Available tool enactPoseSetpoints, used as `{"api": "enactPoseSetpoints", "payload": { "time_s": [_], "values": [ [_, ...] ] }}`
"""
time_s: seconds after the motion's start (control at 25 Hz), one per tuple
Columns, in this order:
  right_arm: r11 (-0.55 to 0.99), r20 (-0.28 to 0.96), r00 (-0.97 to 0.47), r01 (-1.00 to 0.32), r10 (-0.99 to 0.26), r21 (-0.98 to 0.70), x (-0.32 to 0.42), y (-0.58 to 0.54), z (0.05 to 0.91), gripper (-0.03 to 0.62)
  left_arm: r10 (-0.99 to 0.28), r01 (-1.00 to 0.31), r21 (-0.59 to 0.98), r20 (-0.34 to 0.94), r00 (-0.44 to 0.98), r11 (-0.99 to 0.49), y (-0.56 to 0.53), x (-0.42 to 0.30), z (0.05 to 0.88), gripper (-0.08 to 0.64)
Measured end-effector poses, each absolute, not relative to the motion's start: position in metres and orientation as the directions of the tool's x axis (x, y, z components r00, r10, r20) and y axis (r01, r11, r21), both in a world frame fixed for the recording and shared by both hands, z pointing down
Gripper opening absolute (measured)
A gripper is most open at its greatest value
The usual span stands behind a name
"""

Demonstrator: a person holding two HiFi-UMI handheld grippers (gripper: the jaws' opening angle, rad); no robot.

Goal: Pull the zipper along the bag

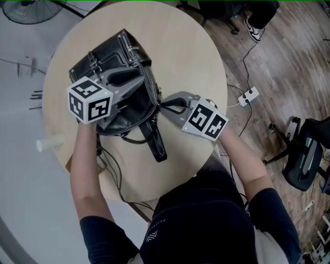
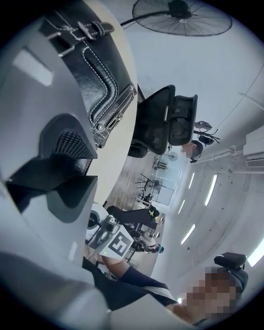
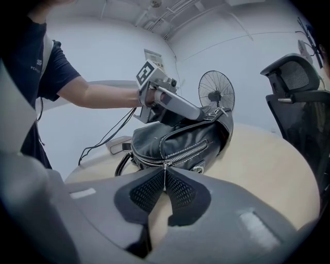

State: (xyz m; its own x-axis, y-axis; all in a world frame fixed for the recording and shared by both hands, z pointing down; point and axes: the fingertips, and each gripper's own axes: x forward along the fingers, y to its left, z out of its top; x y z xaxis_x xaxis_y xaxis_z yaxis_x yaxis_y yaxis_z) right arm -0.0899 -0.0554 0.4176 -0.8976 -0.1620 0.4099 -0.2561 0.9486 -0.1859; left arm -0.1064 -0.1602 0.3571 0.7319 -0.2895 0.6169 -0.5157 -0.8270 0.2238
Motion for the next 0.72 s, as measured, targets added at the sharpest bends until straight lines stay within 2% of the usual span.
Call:
{"api": "enactPoseSetpoints", "payload": {
  "time_s": [0.2, 0.72],
  "values": [
    [0.947, 0.424, -0.892, -0.260, -0.161, -0.188, -0.090, -0.055, 0.414, 0.014, -0.255, -0.502, 0.235, 0.641, 0.724, -0.832, -0.162, -0.106, 0.364, 0.097],
    [0.956, 0.466, -0.881, -0.206, -0.087, -0.211, -0.094, -0.050, 0.410, 0.012, -0.284, -0.532, 0.197, 0.668, 0.688, -0.823, -0.166, -0.107, 0.376, 0.100]
  ]
}}
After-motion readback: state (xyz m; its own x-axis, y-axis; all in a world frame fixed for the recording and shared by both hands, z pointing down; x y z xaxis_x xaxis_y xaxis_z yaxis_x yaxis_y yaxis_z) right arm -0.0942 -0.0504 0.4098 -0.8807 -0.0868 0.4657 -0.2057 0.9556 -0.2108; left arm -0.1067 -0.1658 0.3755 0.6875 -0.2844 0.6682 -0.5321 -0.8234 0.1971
